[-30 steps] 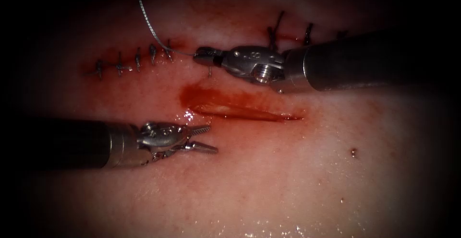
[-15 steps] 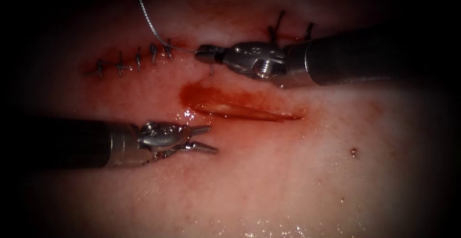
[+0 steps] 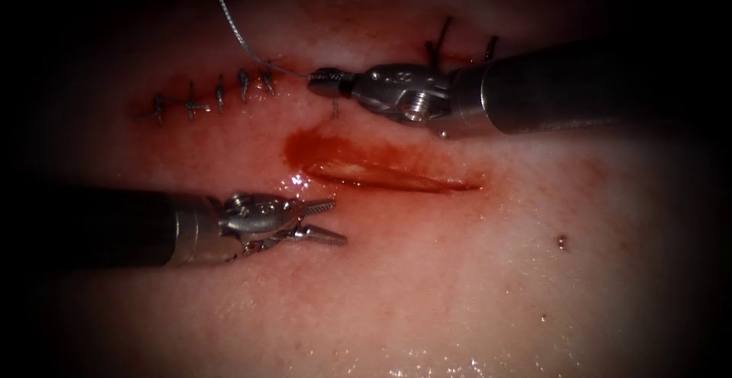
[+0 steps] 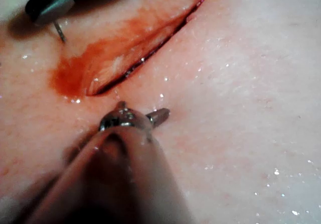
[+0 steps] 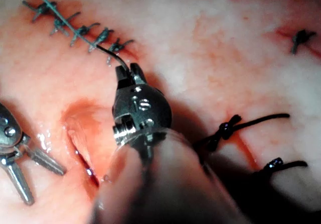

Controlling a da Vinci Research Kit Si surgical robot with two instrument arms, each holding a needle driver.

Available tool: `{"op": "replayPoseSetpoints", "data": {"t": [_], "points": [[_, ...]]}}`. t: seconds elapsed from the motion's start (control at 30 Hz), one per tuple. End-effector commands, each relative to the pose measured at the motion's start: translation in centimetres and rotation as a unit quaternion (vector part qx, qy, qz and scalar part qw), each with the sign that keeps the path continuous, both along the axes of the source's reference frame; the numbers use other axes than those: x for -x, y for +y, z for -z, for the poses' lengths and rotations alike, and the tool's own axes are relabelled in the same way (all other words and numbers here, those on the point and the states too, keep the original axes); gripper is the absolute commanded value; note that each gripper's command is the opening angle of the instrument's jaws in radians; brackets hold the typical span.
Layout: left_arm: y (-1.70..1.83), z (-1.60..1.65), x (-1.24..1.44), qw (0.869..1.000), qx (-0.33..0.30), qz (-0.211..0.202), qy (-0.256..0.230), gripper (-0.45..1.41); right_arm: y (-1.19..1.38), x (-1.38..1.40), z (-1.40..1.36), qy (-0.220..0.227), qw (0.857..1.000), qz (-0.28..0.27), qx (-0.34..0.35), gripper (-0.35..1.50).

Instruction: Wound Closure

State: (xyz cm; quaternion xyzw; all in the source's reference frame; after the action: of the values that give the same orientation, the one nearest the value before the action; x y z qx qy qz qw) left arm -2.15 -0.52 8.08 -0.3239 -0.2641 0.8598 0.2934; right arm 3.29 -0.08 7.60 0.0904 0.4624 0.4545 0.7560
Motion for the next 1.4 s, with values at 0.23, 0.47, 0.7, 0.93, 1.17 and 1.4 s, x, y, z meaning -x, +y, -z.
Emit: {"op": "replayPoseSetpoints", "data": {"t": [0.23, 0.47, 0.7, 0.93, 1.17, 1.4], "points": [[-0.10, -0.04, 0.02, 1.000, -0.002, -0.005, -0.003, 0.59, -0.14, -0.17, -0.14, 0.073, 0.986, -0.006, -0.147, -0.35], [-0.12, -0.03, -0.05, 1.000, -0.003, -0.012, -0.004, 0.59, -0.24, -0.18, -0.20, 0.119, 0.959, -0.016, -0.257, -0.35], [-0.15, -0.01, -0.14, 1.000, -0.005, -0.018, -0.004, 0.59, -0.45, -0.25, -0.18, 0.155, 0.932, -0.003, -0.328, -0.35], [-0.17, 0.01, -0.23, 0.999, -0.008, -0.029, -0.010, 0.59, -0.68, -0.31, -0.14, 0.161, 0.921, 0.014, -0.356, -0.35], [-0.20, 0.07, -0.44, 0.998, -0.012, -0.051, -0.024, 0.62, -0.87, -0.27, -0.14, 0.163, 0.909, 0.023, -0.383, -0.35], [-0.22, 0.09, -0.53, 0.998, -0.015, -0.057, -0.025, 0.62, -0.73, -0.22, -0.19, 0.165, 0.937, -0.003, -0.309, 0.15]]}}
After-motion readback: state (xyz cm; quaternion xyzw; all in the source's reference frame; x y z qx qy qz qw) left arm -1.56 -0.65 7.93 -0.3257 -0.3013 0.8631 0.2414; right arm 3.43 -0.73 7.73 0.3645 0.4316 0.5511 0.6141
